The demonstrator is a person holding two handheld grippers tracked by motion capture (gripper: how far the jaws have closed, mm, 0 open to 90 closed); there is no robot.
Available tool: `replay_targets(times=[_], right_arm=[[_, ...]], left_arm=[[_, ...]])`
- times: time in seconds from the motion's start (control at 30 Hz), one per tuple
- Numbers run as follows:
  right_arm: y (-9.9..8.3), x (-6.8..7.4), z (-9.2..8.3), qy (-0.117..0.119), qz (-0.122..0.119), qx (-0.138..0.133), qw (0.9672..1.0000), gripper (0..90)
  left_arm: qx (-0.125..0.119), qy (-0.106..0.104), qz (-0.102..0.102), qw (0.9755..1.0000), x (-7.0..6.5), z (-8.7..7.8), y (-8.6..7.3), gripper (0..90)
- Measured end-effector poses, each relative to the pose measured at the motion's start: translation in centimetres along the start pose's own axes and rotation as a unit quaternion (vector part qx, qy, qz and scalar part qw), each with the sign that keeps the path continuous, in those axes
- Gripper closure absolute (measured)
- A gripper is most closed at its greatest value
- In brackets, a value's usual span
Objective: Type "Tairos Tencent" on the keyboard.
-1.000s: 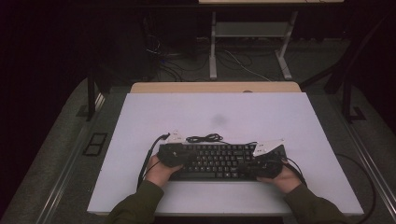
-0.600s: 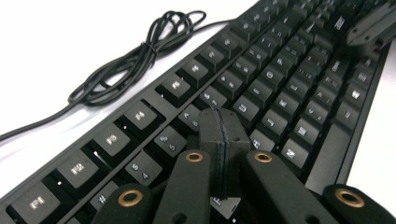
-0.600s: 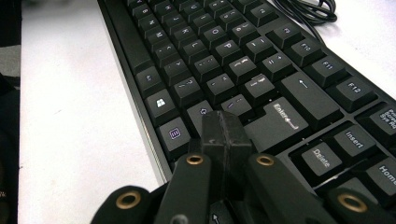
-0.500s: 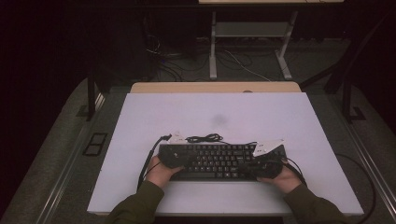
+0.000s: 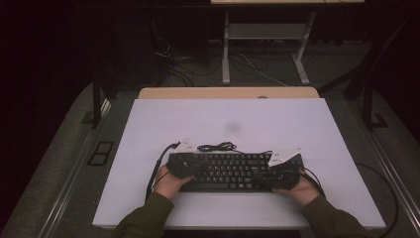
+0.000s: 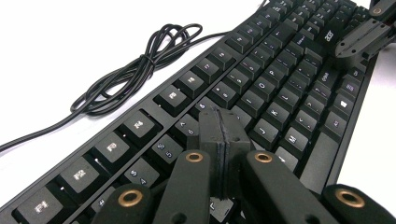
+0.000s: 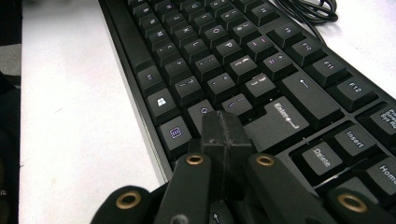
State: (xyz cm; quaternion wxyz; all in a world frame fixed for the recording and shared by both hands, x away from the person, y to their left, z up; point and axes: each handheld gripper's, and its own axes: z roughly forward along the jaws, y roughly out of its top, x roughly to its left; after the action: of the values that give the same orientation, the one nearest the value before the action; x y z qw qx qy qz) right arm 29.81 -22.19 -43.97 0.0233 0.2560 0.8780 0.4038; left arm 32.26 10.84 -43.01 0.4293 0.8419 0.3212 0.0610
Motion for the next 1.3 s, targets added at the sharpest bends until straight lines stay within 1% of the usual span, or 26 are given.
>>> replay_targets(times=[0.1, 0.13, 0.23, 0.27, 0.3, 0.33, 0.37, 0.4, 0.43, 0.5, 0.53, 0.63, 0.7, 0.77, 0.83, 0.87, 0.97, 1.03, 1.1, 1.2, 1.3], right_arm=[[0.0, 0.0, 0.0, 0.0, -0.001, 0.0, 1.0, 89.6], [0.0, 0.0, 0.0, 0.0, 0.0, 0.0, 1.0, 89.6], [0.0, 0.0, 0.0, 0.0, 0.0, 0.0, 1.0, 89.6], [0.0, 0.0, 0.0, 0.0, -0.001, 0.0, 1.0, 89.5], [0.0, 0.0, 0.0, 0.0, -0.001, 0.0, 1.0, 89.6], [0.0, 0.0, 0.0, 0.0, -0.001, 0.0, 1.0, 89.6], [0.0, 0.0, 0.0, 0.0, -0.001, 0.0, 1.0, 89.6], [0.0, 0.0, 0.0, 0.0, -0.001, 0.0, 1.0, 89.6], [0.0, 0.0, 0.0, 0.0, -0.001, 0.0, 1.0, 89.6], [0.0, 0.0, 0.0, 0.0, 0.0, 0.0, 1.0, 89.6], [0.0, 0.0, 0.0, 0.0, 0.0, -0.001, 1.0, 89.6], [0.0, -0.1, -0.1, 0.003, -0.002, -0.006, 1.0, 89.5], [0.1, -0.1, -0.3, 0.005, 0.002, -0.016, 0.9999, 89.4], [0.2, -0.1, -0.5, 0.003, 0.002, -0.023, 0.9997, 88.3], [0.3, -0.2, -0.6, 0.007, 0.007, -0.029, 0.9995, 86.4], [0.4, -0.2, -0.6, 0.008, 0.008, -0.031, 0.9995, 85.0], [0.5, -0.5, -0.7, 0.012, 0.018, -0.042, 0.9989, 76.5], [0.6, -0.5, -0.6, 0.008, 0.023, -0.048, 0.9985, 70.0], [0.7, -0.6, -0.6, 0.009, 0.027, -0.056, 0.998, 64.5], [0.8, -0.6, -0.6, 0.006, 0.032, -0.066, 0.9973, 56.6], [1.0, -0.7, -0.5, -0.003, 0.034, -0.078, 0.9964, 47.6]], left_arm=[[0.0, 0.0, 0.003, 1.0, 0.0, -0.2, 0.0, 87.3], [-0.003, -0.001, 0.002, 1.0, 0.0, -0.2, 0.0, 86.6], [-0.006, -0.002, 0.0, 1.0, 0.1, -0.4, 0.0, 81.4], [-0.008, -0.001, 0.001, 1.0, 0.0, -0.5, 0.0, 77.5], [-0.008, 0.004, 0.005, 0.9999, 0.0, -0.6, 0.0, 72.3], [-0.009, 0.008, 0.006, 0.9999, -0.1, -0.7, 0.1, 66.3], [-0.013, 0.004, 0.007, 0.9999, -0.1, -0.7, 0.1, 60.0], [-0.015, 0.007, 0.008, 0.9998, -0.1, -0.8, 0.1, 52.6], [-0.018, 0.007, 0.004, 0.9998, -0.2, -0.8, 0.1, 45.9], [-0.019, 0.007, 0.003, 0.9998, -0.2, -0.8, 0.1, 37.4], [-0.019, 0.006, 0.004, 0.9998, -0.2, -0.8, 0.0, 34.8], [-0.021, 0.003, 0.005, 0.9998, -0.3, -0.9, 0.0, 32.0], [-0.024, 0.001, 0.007, 0.9997, -0.2, -1.0, 0.0, 31.0], [-0.026, 0.0, 0.007, 0.9996, -0.2, -1.0, -0.1, 29.6], [-0.028, 0.0, 0.008, 0.9996, -0.1, -1.1, -0.2, 29.1], [-0.03, 0.0, 0.005, 0.9995, -0.2, -1.2, -0.3, 28.6], [-0.037, -0.001, 0.004, 0.9993, -0.2, -1.4, -0.4, 27.6], [-0.038, -0.002, 0.006, 0.9993, -0.1, -1.5, -0.5, 27.1], [-0.041, 0.001, 0.003, 0.9992, -0.2, -1.5, -0.7, 27.0], [-0.045, 0.001, 0.001, 0.999, -0.1, -1.6, -0.9, 27.0], [-0.046, 0.005, -0.002, 0.9989, -0.1, -1.8, -1.1, 27.0]])
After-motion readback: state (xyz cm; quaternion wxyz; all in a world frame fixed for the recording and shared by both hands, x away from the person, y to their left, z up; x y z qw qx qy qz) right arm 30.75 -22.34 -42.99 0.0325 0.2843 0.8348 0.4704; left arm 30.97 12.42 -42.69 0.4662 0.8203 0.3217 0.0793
